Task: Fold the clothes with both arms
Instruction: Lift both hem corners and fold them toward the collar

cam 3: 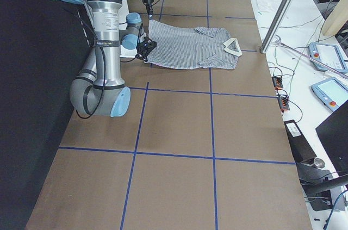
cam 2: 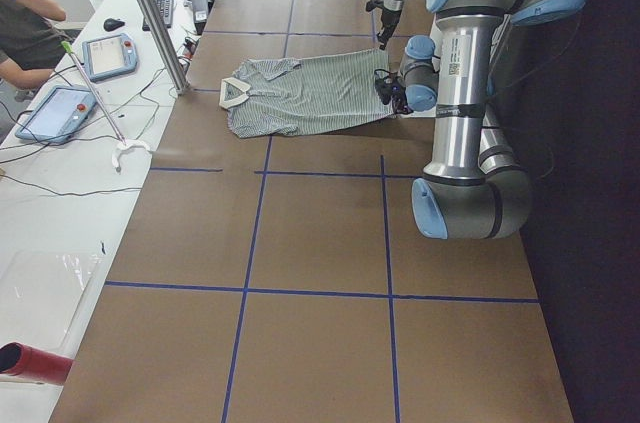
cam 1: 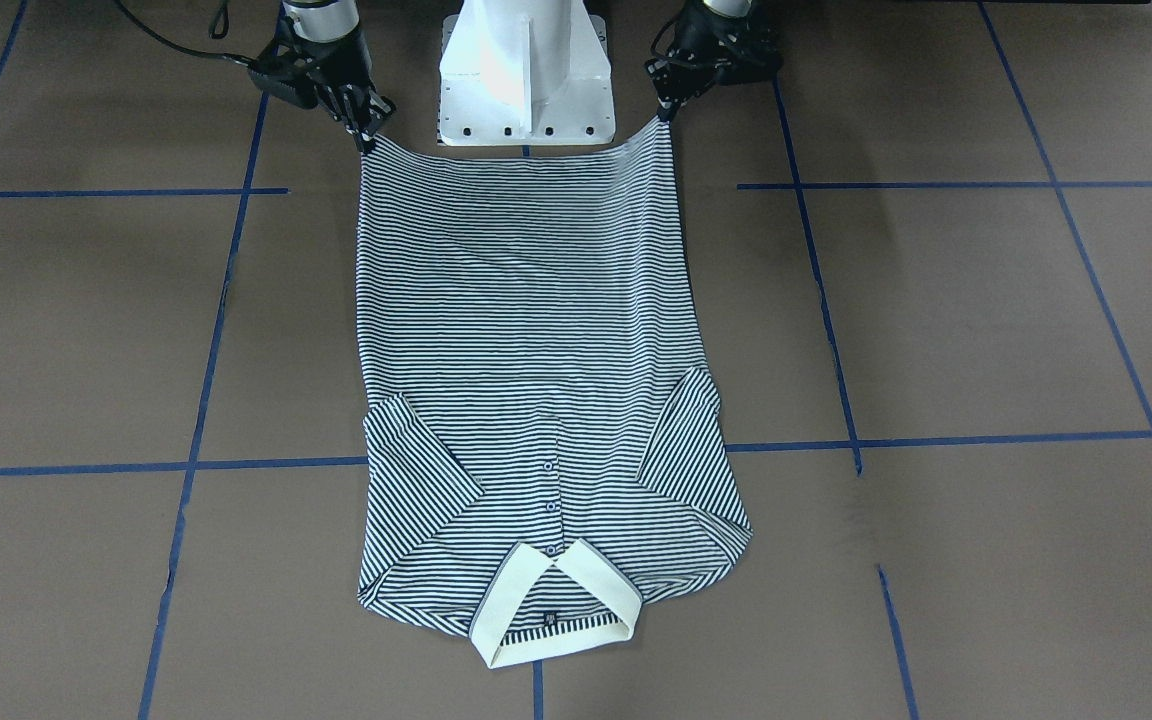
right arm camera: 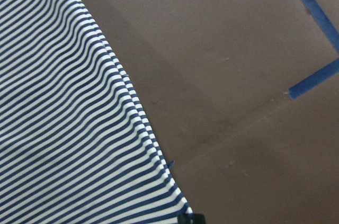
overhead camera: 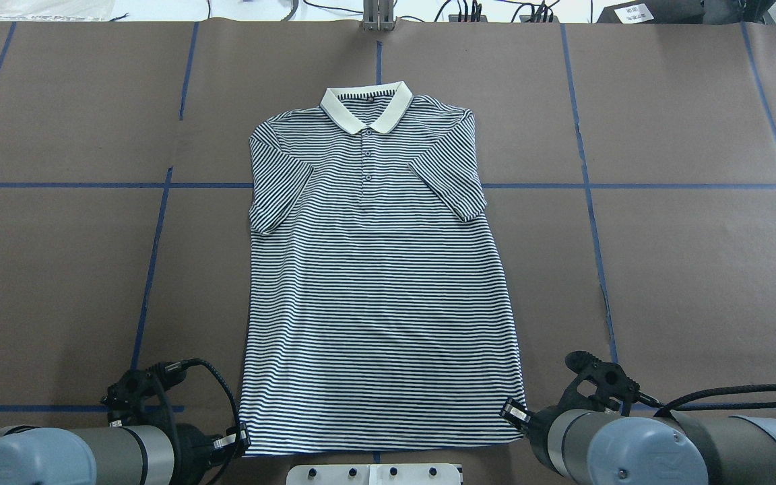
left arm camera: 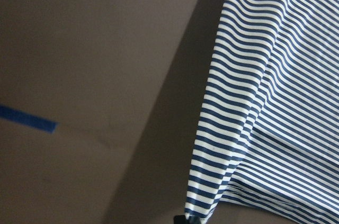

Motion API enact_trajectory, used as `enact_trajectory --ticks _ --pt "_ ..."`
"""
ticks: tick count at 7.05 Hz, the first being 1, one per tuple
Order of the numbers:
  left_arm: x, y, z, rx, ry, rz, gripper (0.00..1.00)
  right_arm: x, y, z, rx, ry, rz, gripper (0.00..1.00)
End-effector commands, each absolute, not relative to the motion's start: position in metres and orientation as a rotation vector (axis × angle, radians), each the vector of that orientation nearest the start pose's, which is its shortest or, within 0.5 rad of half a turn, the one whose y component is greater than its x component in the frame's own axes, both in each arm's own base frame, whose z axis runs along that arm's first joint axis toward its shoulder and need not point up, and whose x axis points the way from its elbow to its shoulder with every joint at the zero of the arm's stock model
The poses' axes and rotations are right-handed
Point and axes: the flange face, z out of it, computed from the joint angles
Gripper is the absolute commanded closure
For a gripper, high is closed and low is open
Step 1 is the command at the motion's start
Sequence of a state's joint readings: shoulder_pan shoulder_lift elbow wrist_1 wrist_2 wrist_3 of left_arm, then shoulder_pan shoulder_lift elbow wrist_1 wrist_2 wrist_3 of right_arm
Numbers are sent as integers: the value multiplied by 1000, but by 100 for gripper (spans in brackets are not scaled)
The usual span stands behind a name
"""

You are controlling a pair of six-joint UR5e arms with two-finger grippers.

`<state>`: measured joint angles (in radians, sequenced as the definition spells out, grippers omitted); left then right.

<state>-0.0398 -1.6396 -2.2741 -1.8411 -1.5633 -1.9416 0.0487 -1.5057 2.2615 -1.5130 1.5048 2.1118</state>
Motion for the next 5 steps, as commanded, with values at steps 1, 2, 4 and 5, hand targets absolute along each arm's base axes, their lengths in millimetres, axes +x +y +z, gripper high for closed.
enact_trajectory --ticks 1,2,4,5 --pt "432 -154 264 -166 1041 -392 100 -421 -182 302 -97 -855 630 100" --pt "425 -189 264 -107 1048 -434 100 -413 -210 297 -67 -870 670 100" --pt "414 -288 255 99 1055 -448 100 -418 -287 278 31 -889 676 100" --pt "427 -343 261 185 1007 -453 100 -434 -347 270 36 -876 686 100"
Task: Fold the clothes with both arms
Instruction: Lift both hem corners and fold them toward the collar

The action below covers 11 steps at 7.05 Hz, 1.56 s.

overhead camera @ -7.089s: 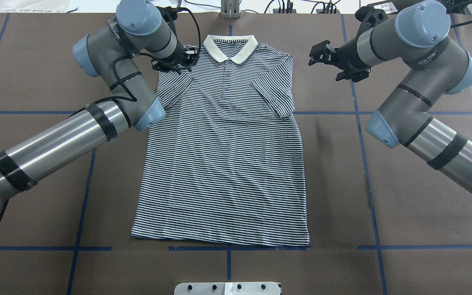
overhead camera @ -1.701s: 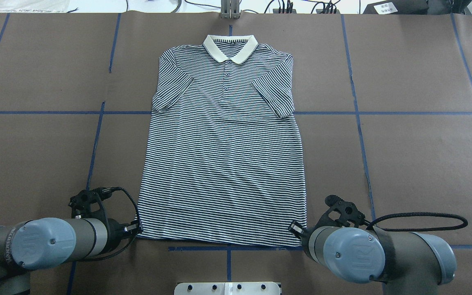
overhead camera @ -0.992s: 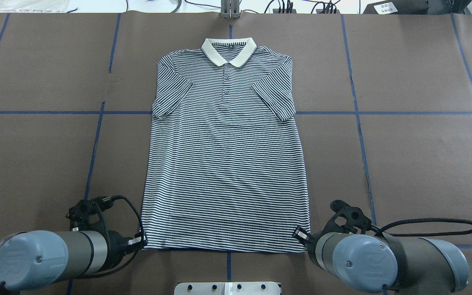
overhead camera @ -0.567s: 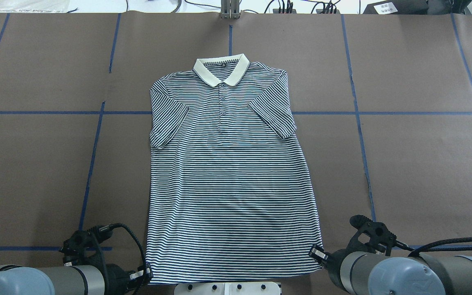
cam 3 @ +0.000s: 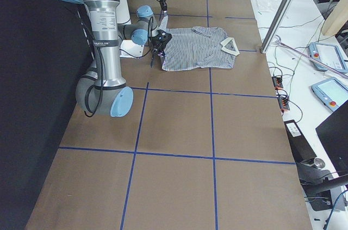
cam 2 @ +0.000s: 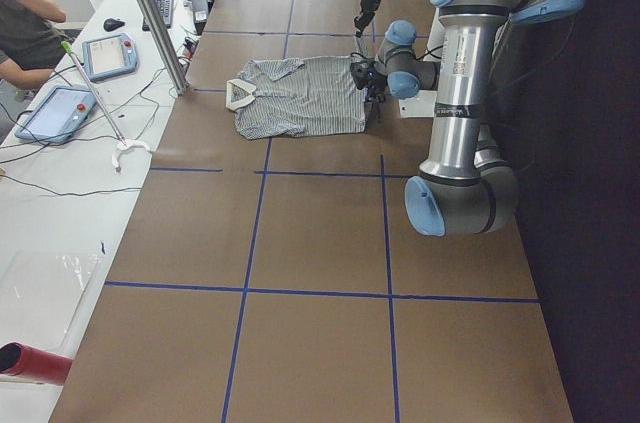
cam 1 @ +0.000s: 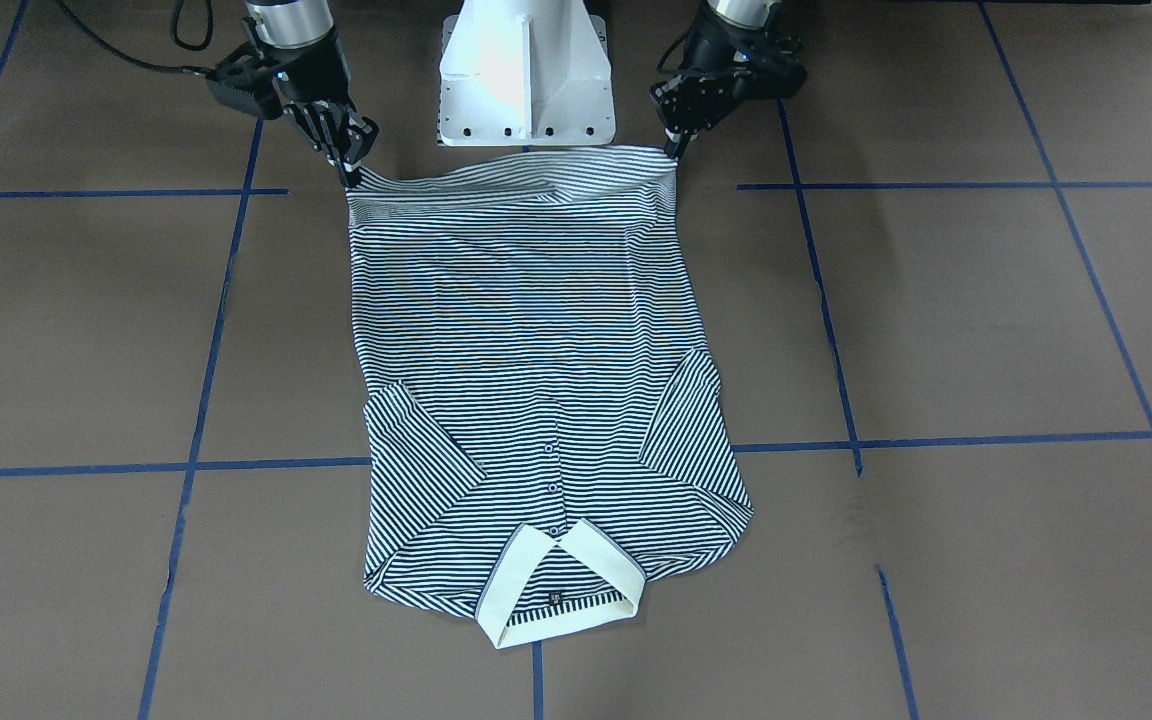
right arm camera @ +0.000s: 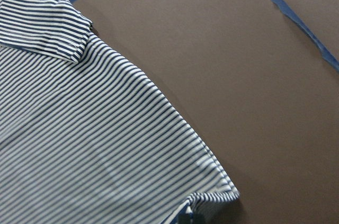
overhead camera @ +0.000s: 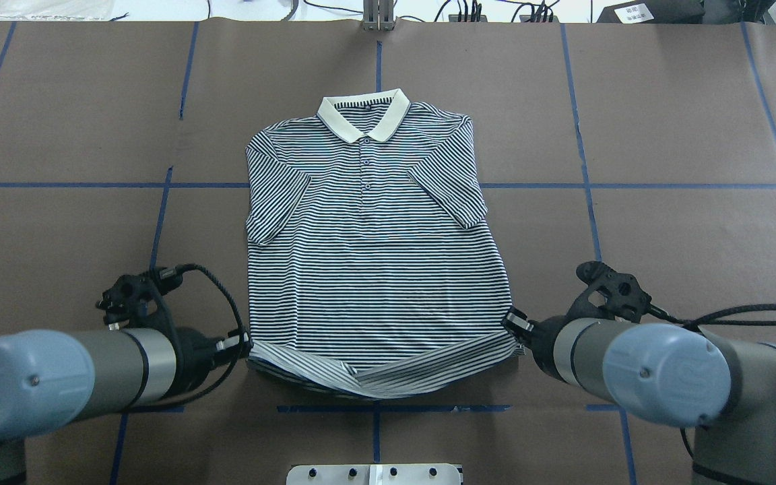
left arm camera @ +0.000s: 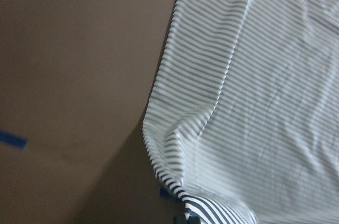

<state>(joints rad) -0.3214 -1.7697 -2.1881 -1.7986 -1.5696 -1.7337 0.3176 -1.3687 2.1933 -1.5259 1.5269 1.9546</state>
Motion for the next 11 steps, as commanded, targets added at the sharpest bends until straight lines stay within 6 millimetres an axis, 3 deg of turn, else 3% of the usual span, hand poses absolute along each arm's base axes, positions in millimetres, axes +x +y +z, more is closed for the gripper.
enact_trajectory --ticks 1,2,3,4,5,6,7,9,10,11 --pt "440 -399 278 249 941 -460 100 -449 -412 273 84 -828 682 100" --pt "449 -447 286 297 896 -466 100 -455 -462 280 120 -782 680 100" --pt "436 -489 299 351 876 -474 100 -465 -516 278 115 -743 723 100" --pt "425 -517 311 398 876 -476 100 -478 -559 274 127 -729 722 100" --pt "429 -545 323 413 863 -491 100 -482 -593 305 128 -722 720 100" --pt "430 -568 325 432 867 -509 100 -477 -617 308 143 -743 708 100" --pt "427 -577 325 440 860 -516 100 -483 -631 296 139 -742 709 100" --pt "433 -587 335 439 834 -506 100 -496 -645 291 133 -726 709 100" --pt "445 -598 334 441 838 -505 100 -501 -650 294 131 -715 709 100" --pt "452 -604 346 445 845 -505 100 -504 -654 303 136 -723 708 100"
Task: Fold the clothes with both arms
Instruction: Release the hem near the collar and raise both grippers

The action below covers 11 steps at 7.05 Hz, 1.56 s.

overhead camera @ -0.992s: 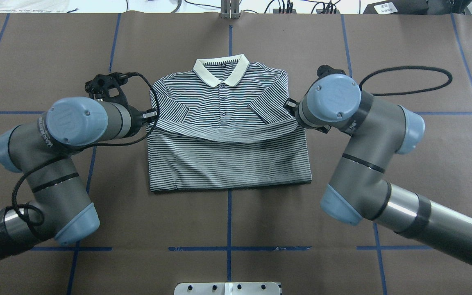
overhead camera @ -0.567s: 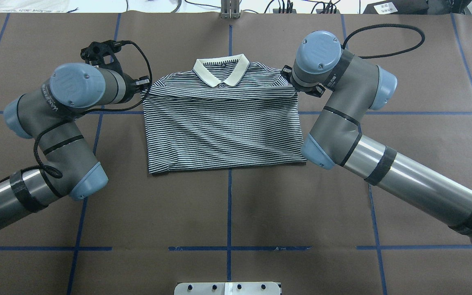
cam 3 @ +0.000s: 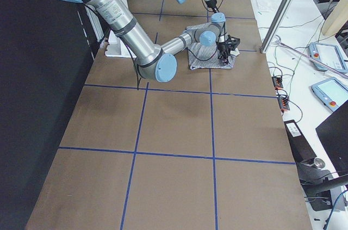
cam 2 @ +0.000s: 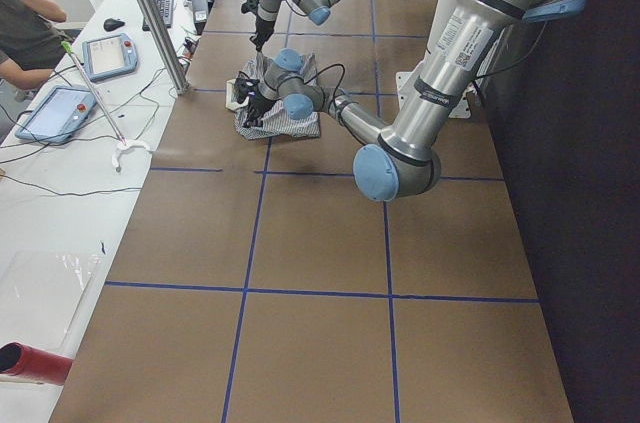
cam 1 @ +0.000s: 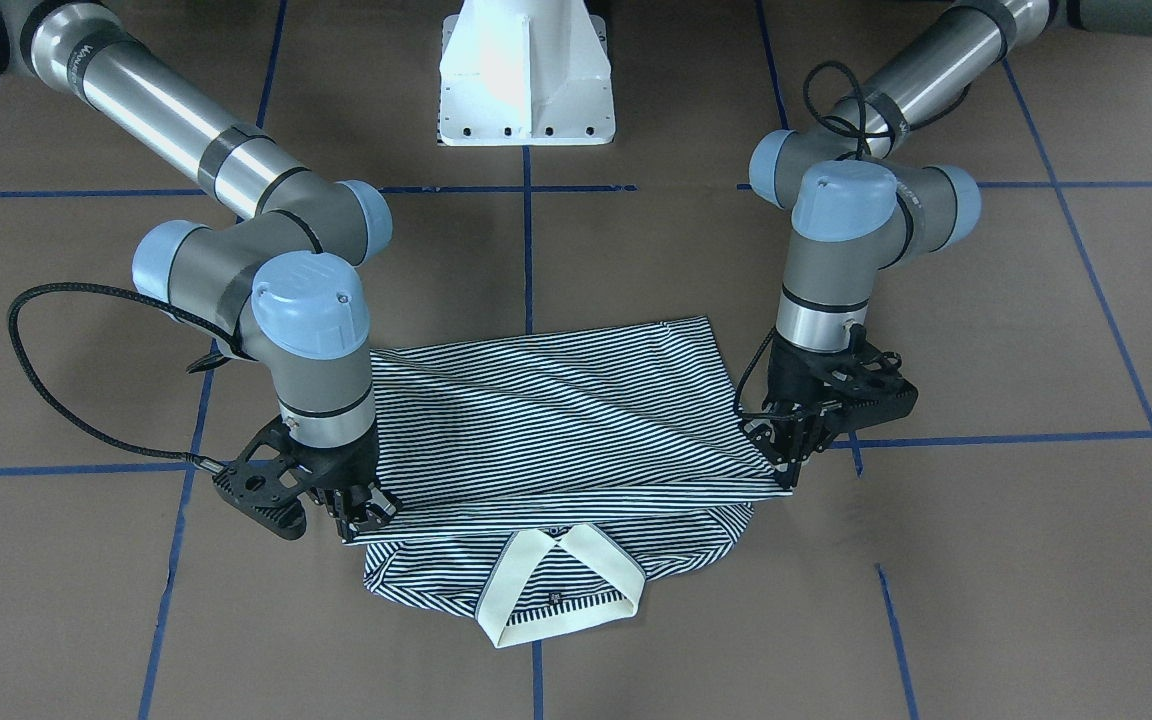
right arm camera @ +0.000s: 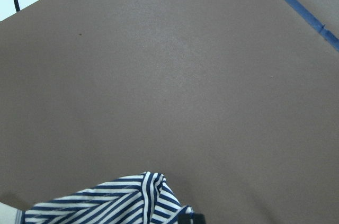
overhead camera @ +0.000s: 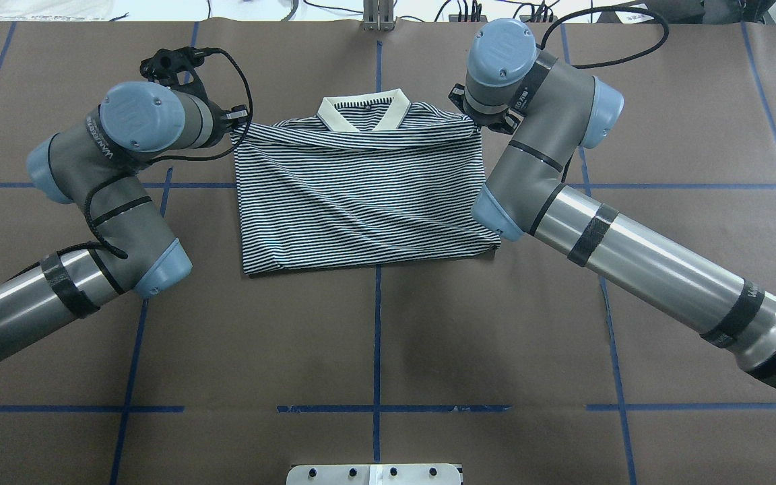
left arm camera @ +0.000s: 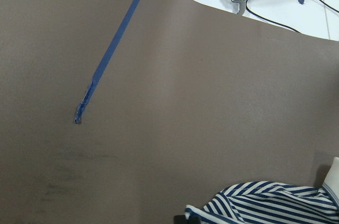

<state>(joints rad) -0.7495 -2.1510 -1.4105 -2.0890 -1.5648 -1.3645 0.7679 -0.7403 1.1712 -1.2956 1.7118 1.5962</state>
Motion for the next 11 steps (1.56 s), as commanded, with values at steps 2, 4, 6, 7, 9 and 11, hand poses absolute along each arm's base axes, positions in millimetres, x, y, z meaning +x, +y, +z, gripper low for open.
enact_trajectory --ticks 2,4,6,7,9,11 --pt "455 -607 357 448 850 -503 90 -506 -656 308 149 -724 702 51" --pt "453 -605 357 456 871 -499 54 -502 -650 285 157 -773 699 0" --pt "432 -578 366 497 978 -483 53 -454 -566 289 122 -898 687 0" --pt "425 -566 362 491 1003 -476 52 -454 -512 327 63 -896 736 0" --pt "426 -564 364 480 1006 -468 49 -472 -452 335 -1 -911 813 1" --pt "427 -564 367 480 998 -474 47 -496 -429 341 -24 -898 857 8"
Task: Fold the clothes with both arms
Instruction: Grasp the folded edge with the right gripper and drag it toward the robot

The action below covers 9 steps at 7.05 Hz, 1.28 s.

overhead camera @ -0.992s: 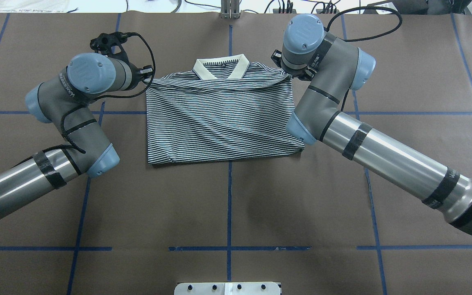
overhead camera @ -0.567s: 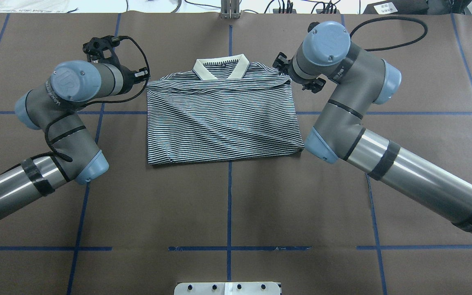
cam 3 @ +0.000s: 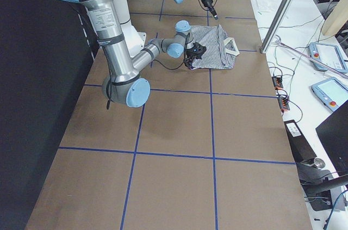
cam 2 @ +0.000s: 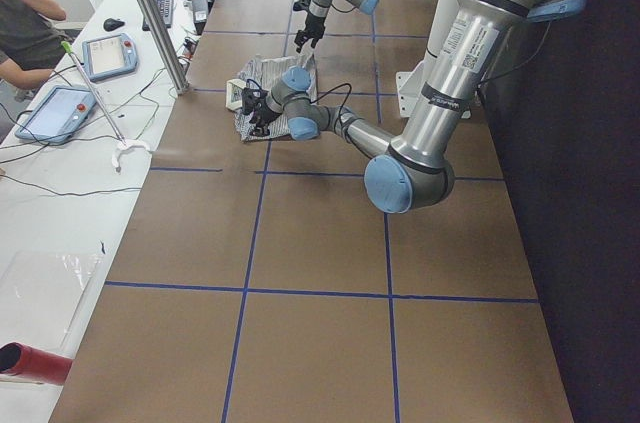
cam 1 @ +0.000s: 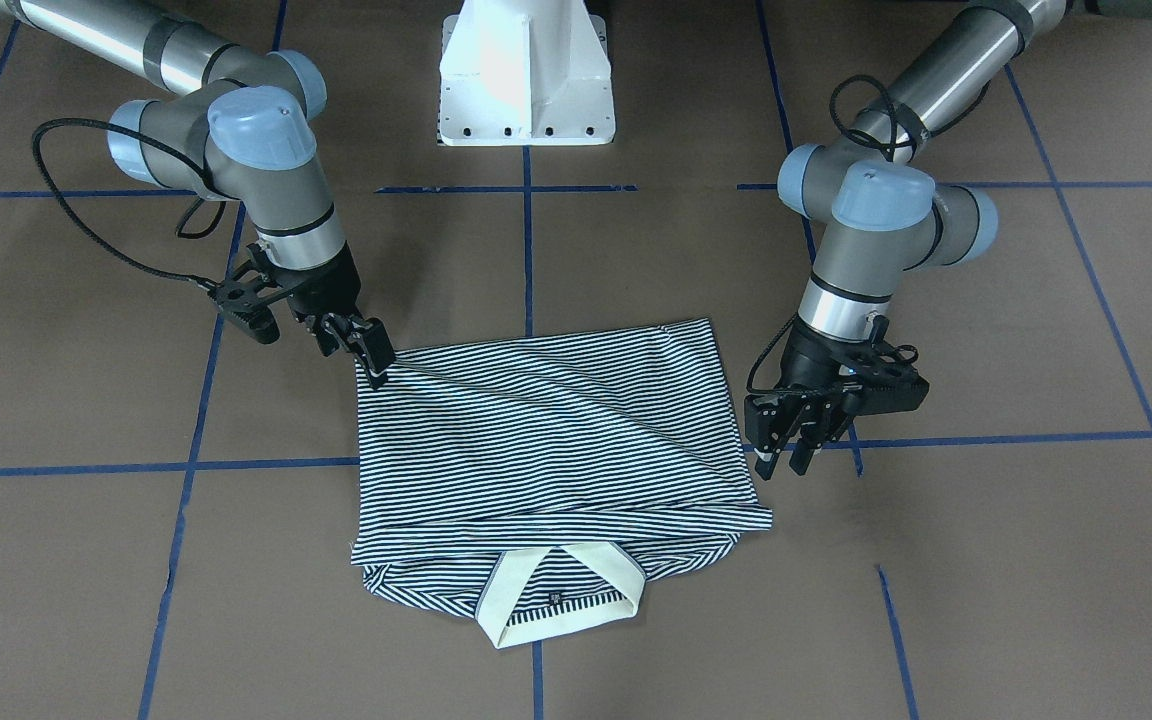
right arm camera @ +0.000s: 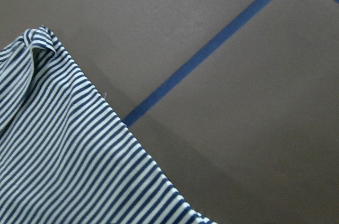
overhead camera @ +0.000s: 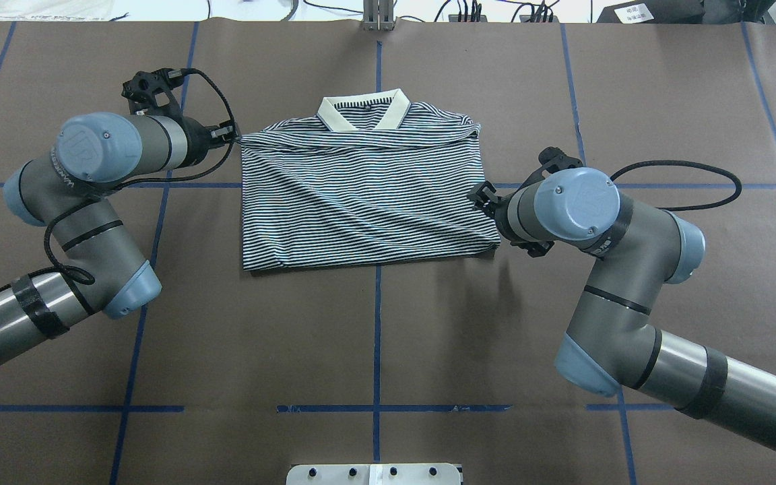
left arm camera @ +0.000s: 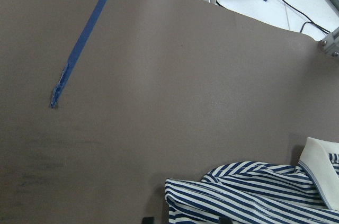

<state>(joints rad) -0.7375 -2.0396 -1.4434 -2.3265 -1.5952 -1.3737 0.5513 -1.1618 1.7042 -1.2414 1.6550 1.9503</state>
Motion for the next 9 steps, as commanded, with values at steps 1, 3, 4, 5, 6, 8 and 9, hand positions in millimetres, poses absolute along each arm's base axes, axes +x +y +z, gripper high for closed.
enact_trajectory --ticks 1,3,4,5,6,8,9 --pt "427 -564 366 481 999 -475 46 -494 -427 346 -31 -887 867 9" --pt "426 -564 365 487 996 -478 46 -500 -425 350 -34 -874 863 54" --pt "426 -564 366 486 993 -477 46 -501 -425 347 -34 -879 862 90" --pt "426 -564 374 482 981 -478 46 -501 -426 345 -32 -882 862 100" --pt "423 -562 383 478 969 -476 46 -499 -428 343 -25 -885 855 100" --pt "423 -561 383 478 971 -478 46 -489 -430 333 -24 -910 853 100" --pt "423 -561 382 479 972 -477 46 -470 -423 324 -24 -938 854 100"
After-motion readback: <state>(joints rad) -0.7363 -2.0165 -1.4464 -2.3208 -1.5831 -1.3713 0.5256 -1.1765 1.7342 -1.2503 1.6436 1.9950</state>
